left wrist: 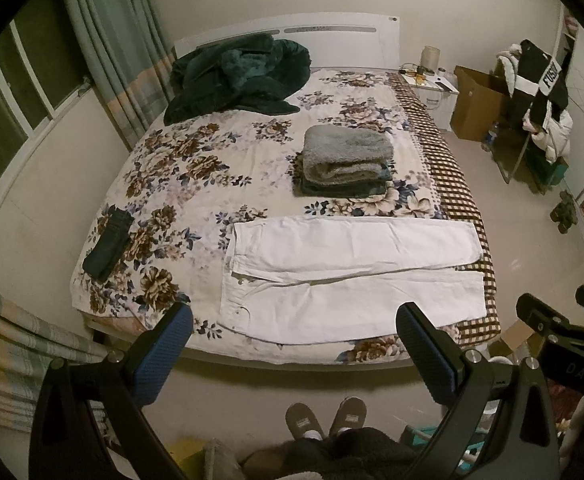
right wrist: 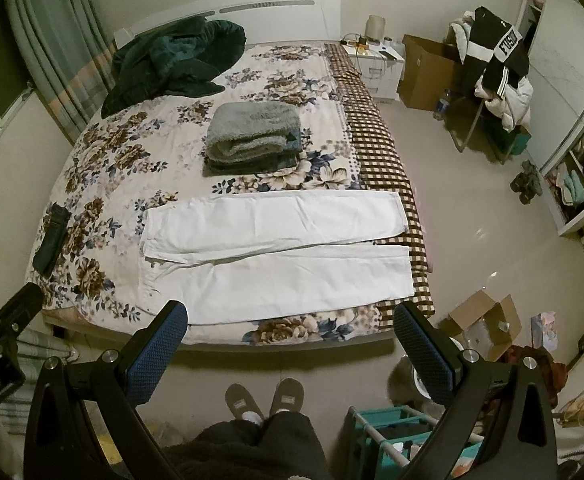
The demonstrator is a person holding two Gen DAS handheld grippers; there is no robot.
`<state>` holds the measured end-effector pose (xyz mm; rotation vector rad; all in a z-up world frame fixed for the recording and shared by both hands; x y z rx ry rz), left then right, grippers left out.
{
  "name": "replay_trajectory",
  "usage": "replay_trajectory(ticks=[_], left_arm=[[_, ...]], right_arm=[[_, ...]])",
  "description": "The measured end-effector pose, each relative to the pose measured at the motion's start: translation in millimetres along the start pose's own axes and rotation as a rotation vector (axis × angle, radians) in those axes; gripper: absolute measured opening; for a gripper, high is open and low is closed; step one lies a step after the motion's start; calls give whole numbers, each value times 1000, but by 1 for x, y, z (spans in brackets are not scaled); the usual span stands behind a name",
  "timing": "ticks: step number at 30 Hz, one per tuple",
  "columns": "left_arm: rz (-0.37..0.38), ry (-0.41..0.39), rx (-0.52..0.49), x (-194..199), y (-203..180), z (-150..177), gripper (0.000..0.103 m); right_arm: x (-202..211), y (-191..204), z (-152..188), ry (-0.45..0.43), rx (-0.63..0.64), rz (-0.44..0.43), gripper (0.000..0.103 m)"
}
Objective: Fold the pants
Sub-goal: 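Lower both tools to the pant leg hems and close both grippers on them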
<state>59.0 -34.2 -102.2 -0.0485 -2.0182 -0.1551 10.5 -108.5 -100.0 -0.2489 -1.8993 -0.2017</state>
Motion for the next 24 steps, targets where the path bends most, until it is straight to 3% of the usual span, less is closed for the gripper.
replay_trajectory(ticks=[8, 15, 24], left_arm=[[-81, 0, 67, -54, -2, -42, 103], [-130, 96, 71, -132, -15, -76, 103], [-121, 244, 63, -253, -38, -119, 103]], right_arm=[[-73, -40, -57, 42, -94, 1, 103], [-167, -71, -112, 132, -205, -27, 103], [-316, -88, -187, 271, -354, 2, 103]])
Point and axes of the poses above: each gripper's, at about its wrist camera, not at the fingertips, and x roughly against the way its jaws point, y to its left, z to its underside, the point moved 10 cm from there along -x, roughly the way its jaws point, and after that the axes turned 7 degrees about y, right-handed, at the moved point
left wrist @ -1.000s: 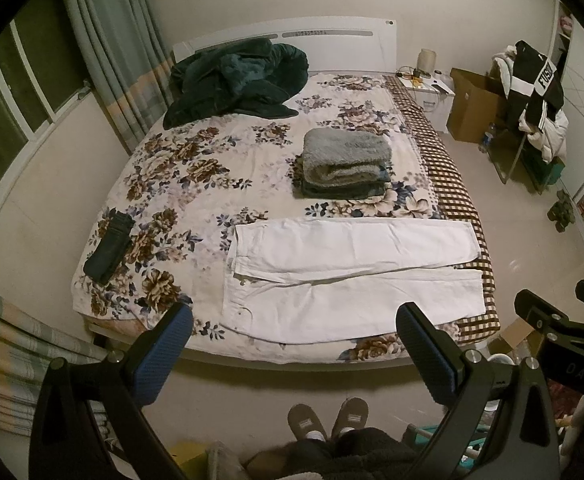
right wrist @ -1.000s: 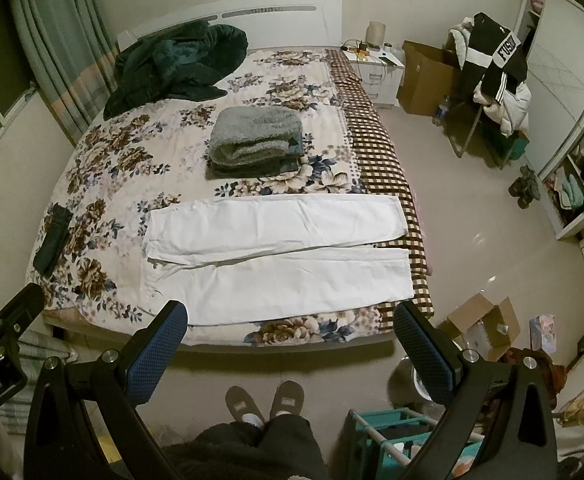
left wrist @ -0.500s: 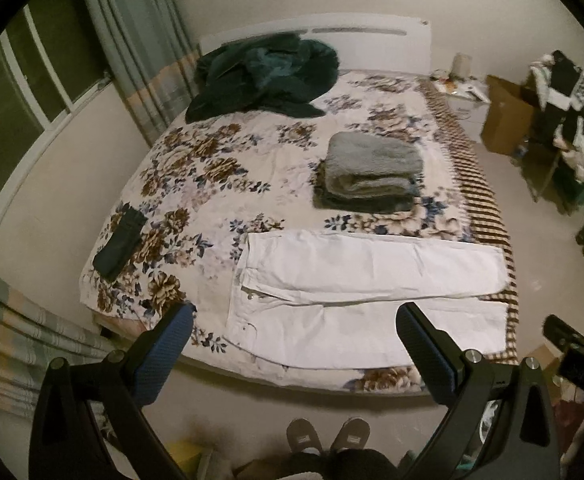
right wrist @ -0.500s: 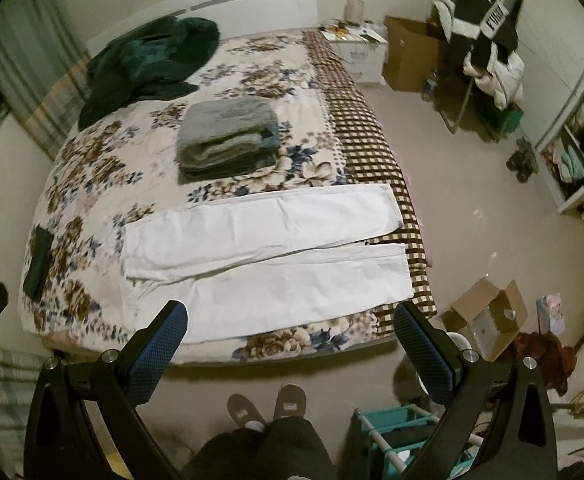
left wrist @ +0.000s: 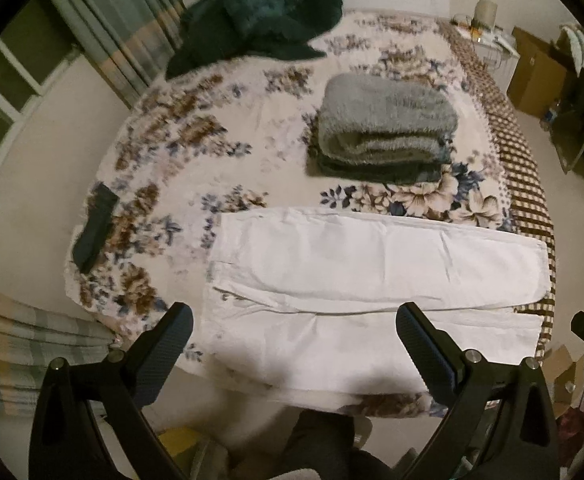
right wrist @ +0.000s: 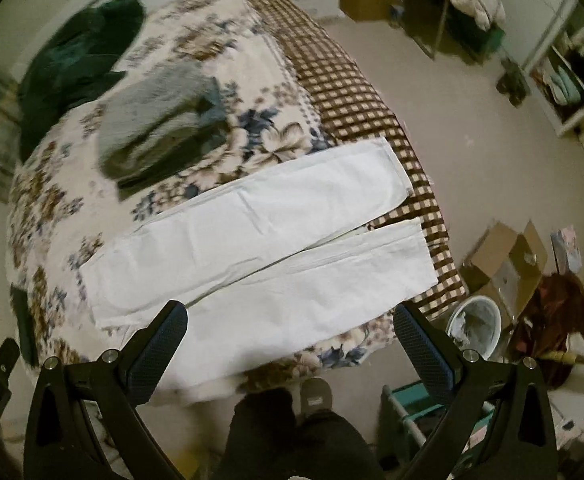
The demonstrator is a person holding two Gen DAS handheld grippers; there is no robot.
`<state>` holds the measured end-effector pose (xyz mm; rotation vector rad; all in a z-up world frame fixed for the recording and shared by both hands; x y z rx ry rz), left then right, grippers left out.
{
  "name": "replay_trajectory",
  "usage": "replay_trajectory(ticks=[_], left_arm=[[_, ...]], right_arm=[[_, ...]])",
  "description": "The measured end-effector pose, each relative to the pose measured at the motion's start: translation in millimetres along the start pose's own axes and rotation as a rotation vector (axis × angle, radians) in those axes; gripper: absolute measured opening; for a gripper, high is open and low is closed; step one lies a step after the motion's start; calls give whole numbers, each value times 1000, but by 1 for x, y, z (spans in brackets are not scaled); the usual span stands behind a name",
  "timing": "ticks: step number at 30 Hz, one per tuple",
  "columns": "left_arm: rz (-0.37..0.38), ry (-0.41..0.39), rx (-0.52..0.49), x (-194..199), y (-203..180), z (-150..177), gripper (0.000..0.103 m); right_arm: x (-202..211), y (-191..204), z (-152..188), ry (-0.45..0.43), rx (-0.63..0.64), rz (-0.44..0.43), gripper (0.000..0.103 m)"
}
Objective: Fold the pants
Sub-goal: 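Lower both tools to the pant leg hems and close both grippers on them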
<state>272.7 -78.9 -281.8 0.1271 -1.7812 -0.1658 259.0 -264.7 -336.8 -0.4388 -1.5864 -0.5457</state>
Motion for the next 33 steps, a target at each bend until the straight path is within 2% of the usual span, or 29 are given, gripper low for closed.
replay_trajectory(ticks=[5, 9, 13, 17, 19, 21, 22, 27, 29, 31, 32, 33], left_arm=[[71, 153, 67, -92, -18, -47, 103], [121, 246, 179, -171, -23, -85, 103], [158, 372, 311, -253, -27, -112, 103], [172, 458, 430, -323, -27, -131, 103], [182, 494, 479, -353, -26, -137, 97], [176, 532, 528, -379, -21, -138, 86], [179, 553, 567, -392, -17, -137, 83], [216, 561, 687, -419, -4, -137, 81], [226, 557, 694, -422, -4, -137, 81], [240, 517, 692, -419, -3, -138, 80], [247, 501, 693, -418, -2, -138, 75], [260, 477, 698, -415, 0, -137, 63]], right_arm=[[-76, 7, -64, 61, -88, 55, 103], [-157, 22, -114, 162, -161, 64, 103], [-236, 24, -156, 228, -247, 84, 103], [-299, 12, -179, 279, -320, 110, 103], [-328, 4, -186, 306, -355, 129, 103], [-355, -3, -194, 326, -395, 139, 103], [-364, -6, -197, 330, -407, 144, 103], [-399, -23, -208, 338, -494, 145, 103], [-408, -26, -212, 338, -516, 141, 103], [-416, -26, -214, 344, -533, 130, 103], [-420, -25, -216, 347, -539, 130, 103], [-423, -25, -217, 346, -544, 128, 103]])
Point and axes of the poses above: each gripper's, at about its wrist camera, not at the fingertips, and x roughly against the way its jaws point, y to its left, z to its underside, the point moved 10 cm from there along -x, roughly the way its jaws point, and after that the axes turned 7 degrees about y, right-handed, at the moved point
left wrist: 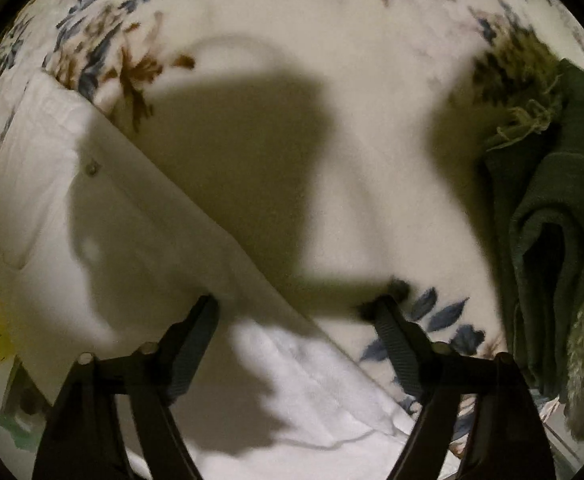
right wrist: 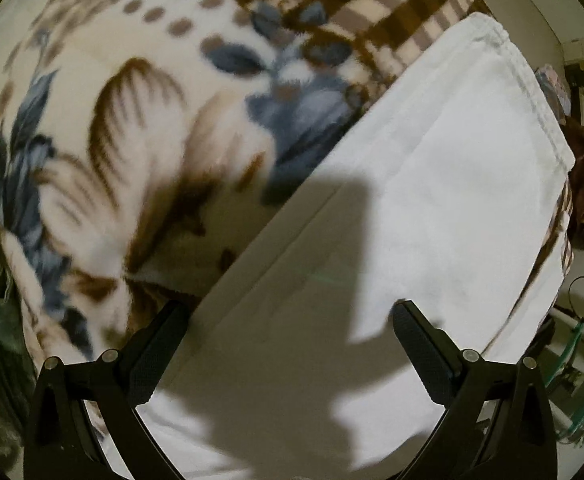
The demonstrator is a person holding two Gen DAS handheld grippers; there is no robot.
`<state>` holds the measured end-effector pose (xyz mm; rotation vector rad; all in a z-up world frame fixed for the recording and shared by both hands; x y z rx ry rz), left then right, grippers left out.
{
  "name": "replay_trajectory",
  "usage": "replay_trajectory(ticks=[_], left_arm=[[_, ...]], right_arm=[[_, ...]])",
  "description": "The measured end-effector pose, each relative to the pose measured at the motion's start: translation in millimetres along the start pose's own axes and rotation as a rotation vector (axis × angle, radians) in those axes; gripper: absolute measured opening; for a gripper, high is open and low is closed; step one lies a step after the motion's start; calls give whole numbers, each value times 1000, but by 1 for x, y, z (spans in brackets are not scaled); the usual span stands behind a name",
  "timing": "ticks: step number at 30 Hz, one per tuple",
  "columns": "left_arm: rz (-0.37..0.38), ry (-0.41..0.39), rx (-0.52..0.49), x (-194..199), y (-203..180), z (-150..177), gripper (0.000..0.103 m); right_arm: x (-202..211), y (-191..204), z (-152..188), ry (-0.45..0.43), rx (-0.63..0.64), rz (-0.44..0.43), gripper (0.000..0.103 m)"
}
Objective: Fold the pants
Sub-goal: 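Lower both tools to the pant leg hems and close both grippers on them, then lift the hems with both grippers and fold them toward the waistband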
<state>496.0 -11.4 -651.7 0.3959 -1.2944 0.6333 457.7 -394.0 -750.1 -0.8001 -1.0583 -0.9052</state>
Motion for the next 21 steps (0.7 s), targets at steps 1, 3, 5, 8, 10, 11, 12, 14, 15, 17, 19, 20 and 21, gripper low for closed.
replay_trajectory(ticks=[1, 3, 5, 8, 10, 11, 12, 14, 15, 17, 19, 20, 21], left_arm=[[14, -15, 4, 3, 3, 0, 55], [46, -30, 28, 10, 13, 1, 15], [113, -26, 43, 14, 22, 1, 10], [189, -26, 39, 19, 32, 3, 5], [236, -45, 18, 29, 33, 8, 5], [248, -59, 2, 35, 35, 10, 4], [263, -73, -12, 41, 36, 13, 3], [286, -100, -26, 56, 42, 26, 3], [297, -113, -30, 66, 45, 28, 3], [329, -135, -31, 76, 61, 43, 3], [365, -157, -35, 88, 76, 52, 3], [388, -169, -40, 97, 86, 63, 3], [403, -182, -51, 105, 93, 72, 3]], right_arm=[[-2, 1, -2, -2, 0, 0, 103], [-5, 5, -4, -14, 13, -13, 95], [0, 11, -5, -24, 32, -30, 80], [8, 16, 1, -32, 48, -65, 38], [13, 19, 10, -30, 56, -88, 17], [15, 18, 13, -33, 58, -100, 13], [19, 16, 16, -40, 63, -115, 11], [25, 12, 25, -48, 74, -141, 9], [29, 9, 30, -56, 85, -155, 9], [36, 2, 40, -68, 104, -180, 8], [42, -9, 53, -84, 131, -200, 8], [46, -17, 63, -92, 146, -213, 7], [49, -24, 70, -99, 158, -221, 7]])
Point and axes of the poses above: each gripper's, at about its wrist camera, not at the fingertips, and x roughly against the way its jaws point, y to its left, z to its underside, the point moved 10 cm from there along -x, roughly the way its jaws point, and after that the axes turned 7 degrees about y, right-handed, at the moved point
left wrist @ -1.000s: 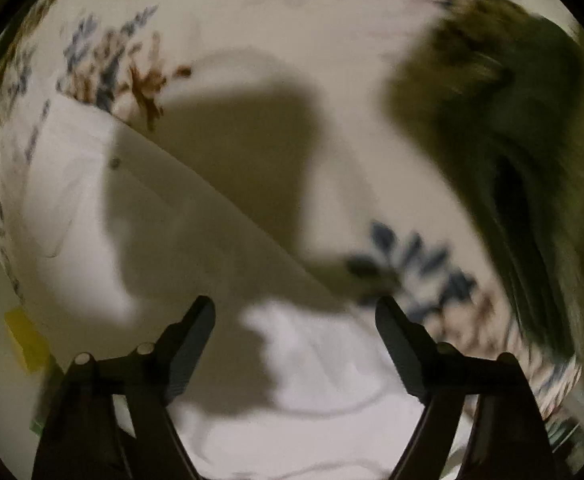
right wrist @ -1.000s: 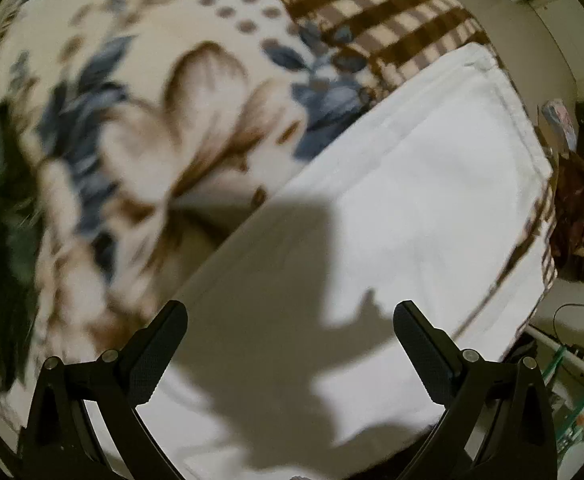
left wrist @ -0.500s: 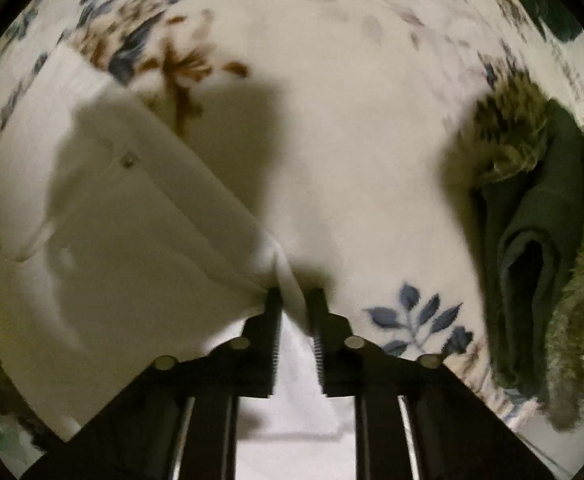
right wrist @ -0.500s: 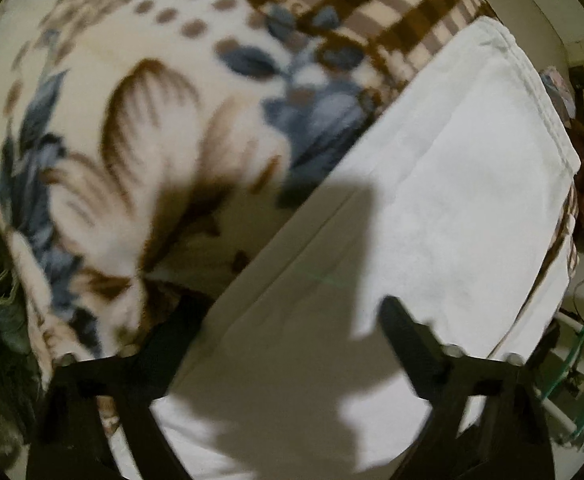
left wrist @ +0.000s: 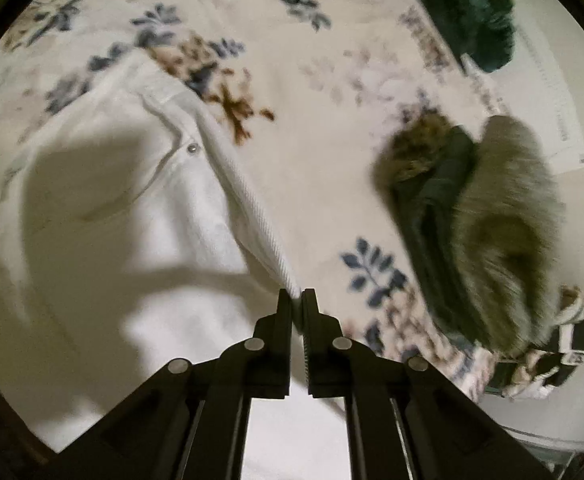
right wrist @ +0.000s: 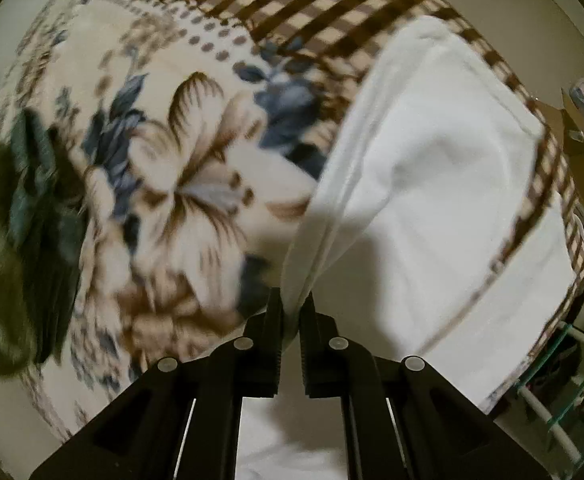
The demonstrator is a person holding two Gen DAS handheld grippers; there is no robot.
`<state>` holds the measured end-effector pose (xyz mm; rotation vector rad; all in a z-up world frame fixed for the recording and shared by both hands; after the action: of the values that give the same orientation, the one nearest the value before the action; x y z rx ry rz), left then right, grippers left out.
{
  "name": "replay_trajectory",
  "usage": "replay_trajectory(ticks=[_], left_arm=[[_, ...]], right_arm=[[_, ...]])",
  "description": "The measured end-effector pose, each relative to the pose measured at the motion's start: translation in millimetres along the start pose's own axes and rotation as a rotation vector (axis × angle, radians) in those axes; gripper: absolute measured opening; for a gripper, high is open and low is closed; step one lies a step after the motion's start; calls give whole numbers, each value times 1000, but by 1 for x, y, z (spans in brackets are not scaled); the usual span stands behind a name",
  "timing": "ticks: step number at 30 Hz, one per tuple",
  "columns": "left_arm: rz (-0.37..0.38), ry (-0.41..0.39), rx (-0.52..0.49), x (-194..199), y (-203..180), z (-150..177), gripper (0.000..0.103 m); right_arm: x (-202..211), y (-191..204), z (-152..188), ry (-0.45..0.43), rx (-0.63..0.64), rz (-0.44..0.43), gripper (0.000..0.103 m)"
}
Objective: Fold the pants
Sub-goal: 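Lift the hems with both grippers and fold them toward the waistband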
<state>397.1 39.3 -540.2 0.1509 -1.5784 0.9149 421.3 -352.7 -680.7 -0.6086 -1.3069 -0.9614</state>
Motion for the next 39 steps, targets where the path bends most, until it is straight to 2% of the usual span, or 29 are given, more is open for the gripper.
replay_trajectory(ticks=[4, 7, 9, 12, 16, 18, 20, 22, 23, 25, 26, 27, 28, 29, 30, 34, 37, 39], left_arm=[[47, -34, -36, 46, 19, 39, 3], [70, -38, -41, 73, 46, 75, 3], [73, -31, -23, 77, 61, 96, 3], [46, -7, 3, 82, 104, 136, 3], [-11, 65, 62, 59, 171, 176, 3], [-43, 86, 96, 38, 204, 185, 3], [-63, 117, 111, 16, 226, 192, 5], [-43, 127, 127, 1, 235, 191, 6], [-35, 136, 130, -2, 235, 191, 7], [-25, 156, 129, -5, 231, 189, 13], [10, 157, 129, -3, 229, 190, 24], [35, 152, 130, -1, 227, 189, 43], [47, 144, 132, 4, 223, 189, 56], [51, 131, 130, 10, 220, 190, 79], [46, 111, 123, 16, 217, 190, 84], [-66, 60, 55, 33, 212, 189, 84], [-213, -1, -75, 37, 196, 176, 84], [-299, -11, -151, 31, 191, 170, 84]], right_arm=[[24, -30, 42, -21, 52, -34, 7], [43, -68, 78, -27, 95, -45, 7], [50, -104, 106, -19, 121, -36, 7], [44, -152, 142, 7, 136, -14, 7], [12, -208, 177, 55, 124, 52, 7], [-8, -219, 183, 66, 125, 88, 7], [-26, -224, 185, 71, 129, 115, 7], [-37, -226, 185, 70, 136, 140, 8], [-41, -226, 184, 68, 134, 141, 13], [-44, -226, 182, 74, 136, 130, 32], [-39, -226, 182, 61, 136, 101, 48], [-33, -224, 181, 45, 137, 83, 59], [-25, -224, 181, 26, 143, 70, 64], [-17, -222, 179, 10, 151, 58, 71], [-8, -222, 178, -7, 158, 41, 75], [21, -219, 162, -97, 182, 28, 79], [31, -203, 136, -168, 233, 83, 80], [25, -187, 111, -200, 281, 129, 80]])
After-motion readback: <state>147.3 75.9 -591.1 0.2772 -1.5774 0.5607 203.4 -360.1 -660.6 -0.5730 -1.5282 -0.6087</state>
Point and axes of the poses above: each gripper's, at about its wrist camera, not at the fingertips, and x roughly against the way its jaws point, y to its left, z to its underside, the point moved 10 cm from there along -x, roughly the way its jaws point, and after that the axes turned 7 degrees about y, right-handed, at the moved point
